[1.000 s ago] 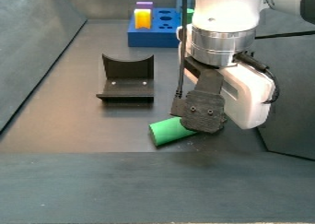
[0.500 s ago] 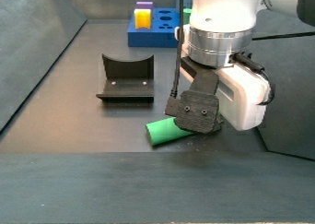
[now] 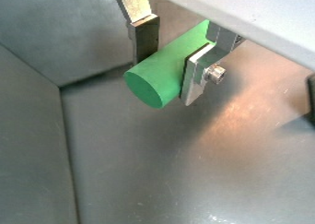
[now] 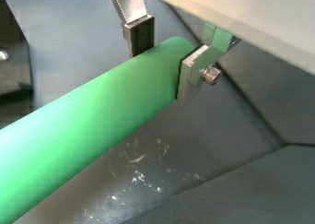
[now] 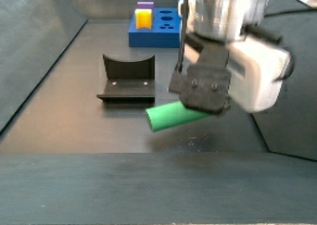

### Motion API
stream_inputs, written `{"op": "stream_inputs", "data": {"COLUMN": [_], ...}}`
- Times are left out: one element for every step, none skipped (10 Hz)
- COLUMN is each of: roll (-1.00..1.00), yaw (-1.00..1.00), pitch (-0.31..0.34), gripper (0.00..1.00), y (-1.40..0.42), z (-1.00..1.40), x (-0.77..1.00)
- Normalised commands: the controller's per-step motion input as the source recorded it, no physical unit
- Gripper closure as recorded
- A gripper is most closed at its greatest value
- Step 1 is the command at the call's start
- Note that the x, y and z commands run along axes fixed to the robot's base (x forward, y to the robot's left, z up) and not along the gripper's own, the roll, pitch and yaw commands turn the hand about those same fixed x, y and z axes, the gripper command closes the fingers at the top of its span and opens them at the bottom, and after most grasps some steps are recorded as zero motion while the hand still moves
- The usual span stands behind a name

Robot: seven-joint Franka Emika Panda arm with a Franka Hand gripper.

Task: Pick up the oval object. Move up. Place the oval object on the fixture. Regrasp the oval object. Move to above the board. Insert the oval object.
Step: Place the oval object on the fixture.

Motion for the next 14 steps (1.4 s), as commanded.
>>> {"op": "stream_inputs", "data": {"roll": [0.0,0.0,0.01,0.02,0.04,0.06,0.07,0.08,0.08,0.09,0.09,0.09,0.08,0.07], "yaw": [0.0,0.0,-0.01,-0.02,-0.02,-0.03,-0.03,-0.01,0.0,0.01,0.01,0.01,0.02,0.02], "pitch": [0.0,0.002,0.022,0.032,0.036,0.05,0.054,0.06,0.066,0.076,0.081,0.09,0.098,0.102], "gripper": [1.0,1.0,1.0,1.0,1.0,1.0,1.0,1.0,1.0,1.0,1.0,1.0,1.0,1.0], "y": [0.0,0.0,0.0,0.0,0.0,0.0,0.0,0.0,0.0,0.0,0.0,0.0,0.0,0.0], "z": [1.0,1.0,1.0,1.0,1.0,1.0,1.0,1.0,0.95,0.77,0.67,0.48,0.34,0.19], "x": [0.0,0.0,-0.01,-0.02,-0.02,-0.03,-0.03,-0.03,-0.03,-0.02,-0.02,-0.01,0.0,0.01]}}
